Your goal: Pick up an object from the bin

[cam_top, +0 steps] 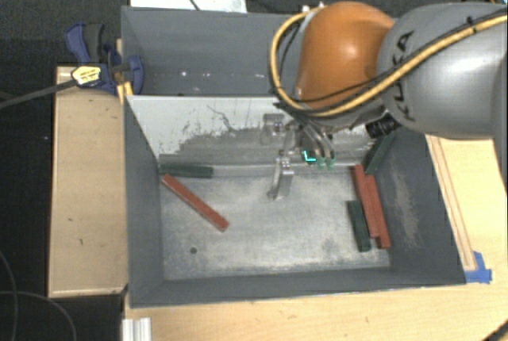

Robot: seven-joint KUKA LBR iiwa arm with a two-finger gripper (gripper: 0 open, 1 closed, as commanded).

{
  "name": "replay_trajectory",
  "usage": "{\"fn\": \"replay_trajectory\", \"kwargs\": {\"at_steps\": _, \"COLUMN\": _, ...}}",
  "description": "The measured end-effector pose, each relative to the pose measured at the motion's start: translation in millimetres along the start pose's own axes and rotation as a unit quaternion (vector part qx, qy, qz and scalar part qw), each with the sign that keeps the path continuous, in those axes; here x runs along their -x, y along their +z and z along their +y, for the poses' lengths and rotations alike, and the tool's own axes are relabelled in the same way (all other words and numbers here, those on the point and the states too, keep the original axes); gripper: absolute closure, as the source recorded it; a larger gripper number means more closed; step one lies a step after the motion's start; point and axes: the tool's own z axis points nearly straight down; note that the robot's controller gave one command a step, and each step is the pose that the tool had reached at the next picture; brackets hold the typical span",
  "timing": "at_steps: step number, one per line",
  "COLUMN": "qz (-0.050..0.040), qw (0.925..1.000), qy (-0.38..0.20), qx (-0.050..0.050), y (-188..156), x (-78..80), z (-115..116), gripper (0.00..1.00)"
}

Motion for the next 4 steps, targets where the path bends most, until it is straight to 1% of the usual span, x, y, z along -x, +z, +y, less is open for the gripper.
{"fn": "replay_trajectory", "kwargs": {"at_steps": 1, "qz": 0.0003, "qw": 0.9994, "qy": -0.035, "qx": 0.000, "y": 128, "x": -10.3, "z": 45, "gripper": 0.00}}
{"fn": "replay_trajectory", "kwargs": {"at_steps": 2, "qz": -0.0013, "qw": 0.9989, "qy": 0.047, "qx": 0.001, "y": 131, "x": -67.6, "z": 107, "gripper": 0.00}}
{"fn": "replay_trajectory", "kwargs": {"at_steps": 3, "qz": -0.0015, "qw": 0.9831, "qy": 0.183, "qx": -0.001, "y": 131, "x": -81.3, "z": 66, "gripper": 0.00}}
{"fn": "replay_trajectory", "kwargs": {"at_steps": 4, "qz": -0.0042, "qw": 0.9508, "qy": 0.310, "qx": 0.001, "y": 131, "x": -67.0, "z": 74, "gripper": 0.00}}
